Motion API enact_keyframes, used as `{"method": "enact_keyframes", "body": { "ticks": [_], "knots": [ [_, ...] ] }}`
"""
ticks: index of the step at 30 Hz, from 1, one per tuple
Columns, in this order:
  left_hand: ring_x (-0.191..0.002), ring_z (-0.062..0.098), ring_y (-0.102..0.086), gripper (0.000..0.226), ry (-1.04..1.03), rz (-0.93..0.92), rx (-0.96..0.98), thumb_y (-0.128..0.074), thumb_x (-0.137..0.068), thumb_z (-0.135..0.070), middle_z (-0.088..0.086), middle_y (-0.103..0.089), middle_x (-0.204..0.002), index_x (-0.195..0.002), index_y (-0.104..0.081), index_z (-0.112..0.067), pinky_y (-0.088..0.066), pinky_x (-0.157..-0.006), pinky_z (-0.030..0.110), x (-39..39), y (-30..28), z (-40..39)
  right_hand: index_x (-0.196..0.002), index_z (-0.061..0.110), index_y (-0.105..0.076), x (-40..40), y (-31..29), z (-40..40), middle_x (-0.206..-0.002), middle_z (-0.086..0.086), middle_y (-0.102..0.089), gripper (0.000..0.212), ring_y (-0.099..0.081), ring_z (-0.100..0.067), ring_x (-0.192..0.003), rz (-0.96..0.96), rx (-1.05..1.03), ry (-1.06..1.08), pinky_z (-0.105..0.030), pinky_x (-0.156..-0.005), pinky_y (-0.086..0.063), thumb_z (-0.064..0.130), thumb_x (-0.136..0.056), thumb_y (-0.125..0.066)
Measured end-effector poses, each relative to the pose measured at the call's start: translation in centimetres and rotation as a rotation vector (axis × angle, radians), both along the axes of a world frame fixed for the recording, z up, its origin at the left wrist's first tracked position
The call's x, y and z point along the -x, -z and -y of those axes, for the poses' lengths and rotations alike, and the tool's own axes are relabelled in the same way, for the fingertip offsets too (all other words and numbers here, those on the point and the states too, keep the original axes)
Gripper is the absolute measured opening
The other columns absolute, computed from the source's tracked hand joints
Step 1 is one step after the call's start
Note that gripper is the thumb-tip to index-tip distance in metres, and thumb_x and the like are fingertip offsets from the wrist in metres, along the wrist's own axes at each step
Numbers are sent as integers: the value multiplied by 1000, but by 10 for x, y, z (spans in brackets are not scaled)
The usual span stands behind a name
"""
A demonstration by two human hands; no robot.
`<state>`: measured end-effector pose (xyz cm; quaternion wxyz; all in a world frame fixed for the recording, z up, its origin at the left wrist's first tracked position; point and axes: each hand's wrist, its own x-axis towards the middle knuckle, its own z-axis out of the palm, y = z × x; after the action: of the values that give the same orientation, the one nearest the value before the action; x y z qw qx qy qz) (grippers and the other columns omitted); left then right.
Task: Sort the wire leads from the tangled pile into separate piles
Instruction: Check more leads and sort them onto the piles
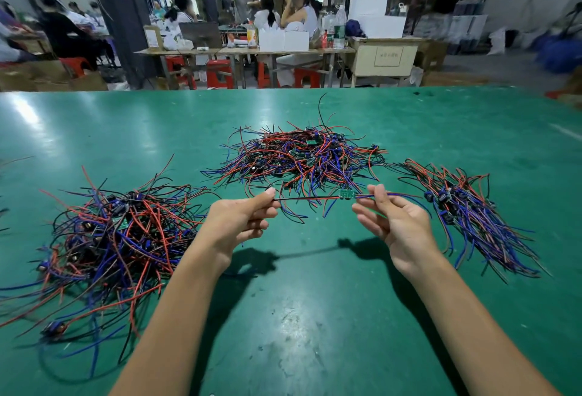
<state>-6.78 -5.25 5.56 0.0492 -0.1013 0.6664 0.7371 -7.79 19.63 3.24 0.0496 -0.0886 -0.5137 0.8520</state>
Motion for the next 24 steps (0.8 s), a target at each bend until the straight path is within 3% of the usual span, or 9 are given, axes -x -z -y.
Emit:
{"method": "enact_keyframes", "body": {
  "ticks": [4,10,15,18,20,22,24],
  "knots": [
    [-54,6,-57,31,-2,-43,39,-79,-80,-40,1,-77,-81,-86,-81,-10,-52,-54,15,1,2,1,-107,4,-65,0,-2,-1,-90,-12,-78,16,-77,-27,-80,86,73,-75,-27,-59,-61,16,-102,-55],
    [-58,9,-60,38,6,-84,56,-79,-77,-43,6,-78,-88,-96,-78,-9,-54,-57,17,-1,-1,0,-107,-1,-64,4,-12,1,-87,-18,-76,16,-77,-29,-75,89,208,-40,-28,-57,-61,5,-103,-49],
    [-59,12,-64,34,-30,-79,21,-66,-90,-47,4,-79,-92,-108,-71,-17,-56,-56,20,-1,-3,1,-94,3,-56,37,-49,-24,-76,-13,-72,18,-73,-19,-58,-12,321,190,-26,-54,-59,3,-105,-43],
    [-58,16,-63,28,-39,-55,33,-61,-97,-40,5,-78,-91,-107,-72,-17,-54,-55,22,0,-4,1,-86,6,-52,53,-69,-57,-93,-12,-68,23,-72,-18,-69,-61,424,444,-25,-78,-60,2,-106,-42],
    [-56,17,-61,24,-40,-39,38,-61,-96,-35,5,-78,-90,-107,-73,-17,-53,-54,23,0,-4,0,-78,11,-43,51,-66,-82,-79,5,-68,35,-68,-5,-78,-34,240,411,-10,-93,-48,-4,-107,-32],
    [-55,17,-61,21,-41,-31,46,-61,-95,-32,5,-78,-89,-105,-73,-18,-53,-54,23,0,-4,0,-72,16,-39,40,-47,-90,-54,12,-59,41,-62,9,-66,127,59,254,-6,-85,-45,1,-109,-30],
    [-54,16,-60,20,-35,-27,59,-59,-96,-30,4,-78,-89,-104,-74,-19,-53,-55,23,1,-5,-2,-73,11,-50,31,-29,-82,-62,3,-55,34,-60,2,-57,204,31,281,-6,-62,-47,14,-106,-45]
  ]
}}
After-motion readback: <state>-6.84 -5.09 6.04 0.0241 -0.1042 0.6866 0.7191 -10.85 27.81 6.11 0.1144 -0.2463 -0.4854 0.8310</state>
